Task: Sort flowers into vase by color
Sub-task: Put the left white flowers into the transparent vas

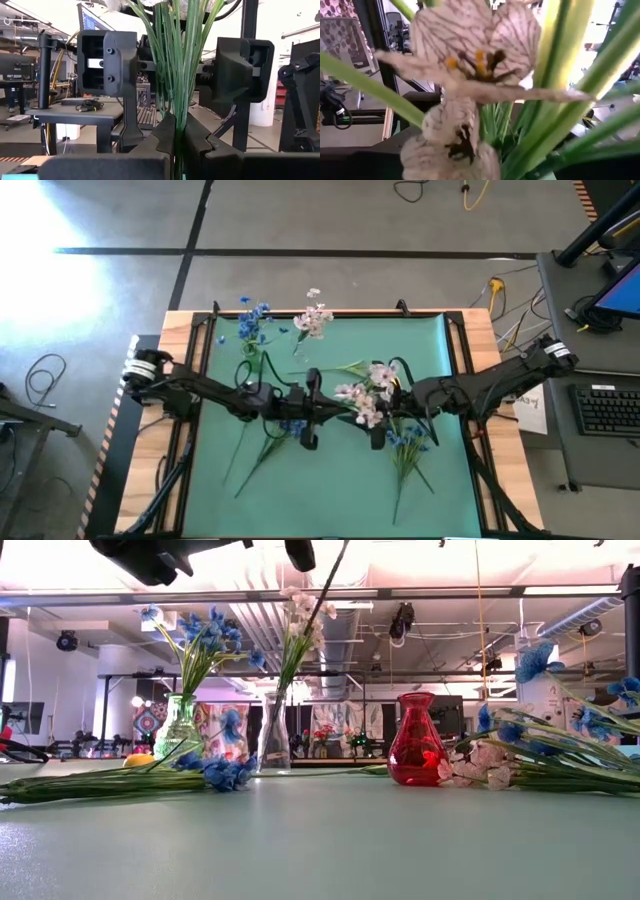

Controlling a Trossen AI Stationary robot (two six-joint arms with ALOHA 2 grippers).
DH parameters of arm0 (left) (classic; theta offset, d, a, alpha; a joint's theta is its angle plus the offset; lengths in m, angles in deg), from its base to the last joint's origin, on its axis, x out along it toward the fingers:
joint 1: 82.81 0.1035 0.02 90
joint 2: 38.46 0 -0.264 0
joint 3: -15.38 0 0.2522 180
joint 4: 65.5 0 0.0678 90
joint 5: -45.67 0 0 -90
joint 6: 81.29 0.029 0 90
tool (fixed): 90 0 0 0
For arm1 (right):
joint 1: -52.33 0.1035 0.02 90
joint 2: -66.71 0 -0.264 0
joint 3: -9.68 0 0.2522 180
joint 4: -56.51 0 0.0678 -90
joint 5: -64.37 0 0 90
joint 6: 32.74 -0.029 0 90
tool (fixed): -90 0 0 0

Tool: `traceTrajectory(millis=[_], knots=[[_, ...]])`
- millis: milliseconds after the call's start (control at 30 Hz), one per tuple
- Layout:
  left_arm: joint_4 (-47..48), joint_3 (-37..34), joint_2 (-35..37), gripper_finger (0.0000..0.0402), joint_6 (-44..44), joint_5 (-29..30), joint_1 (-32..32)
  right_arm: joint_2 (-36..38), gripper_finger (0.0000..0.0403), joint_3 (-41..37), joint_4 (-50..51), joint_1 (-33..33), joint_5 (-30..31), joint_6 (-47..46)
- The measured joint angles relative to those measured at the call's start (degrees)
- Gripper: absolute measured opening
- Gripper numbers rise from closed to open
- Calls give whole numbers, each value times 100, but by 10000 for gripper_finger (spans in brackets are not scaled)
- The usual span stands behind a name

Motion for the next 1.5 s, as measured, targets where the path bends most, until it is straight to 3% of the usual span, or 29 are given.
traceTrajectory(millis=[333, 633, 733, 867, 1067, 1300, 1500], knots=[[-18, 49, -52, 9, -387, 4, 52, 0, 146, 0, 7, 0, -2, -32], [406, 44, 83, 97, -557, 2, 59, 4, 37, 0, 9, 0, 0, -104], [1240, 39, 360, 134, -511, 2, 61, 38, 17, 0, 28, 0, 0, -107], [3348, 92, 1105, 171, -551, 2, 61, 105, 13, 85, 220, -15, 20, -143], [6200, 127, 2324, 188, -1534, 11, -44, 100, 13, 591, 935, -308, 22, -88], [7624, 111, 3249, 176, -2017, 897, -524, -148, 13, 1132, 950, -796, -9, 486], [8548, 108, 3773, 169, -2278, 1578, -781, -785, 13, 1969, 941, -1228, -127, 772]])
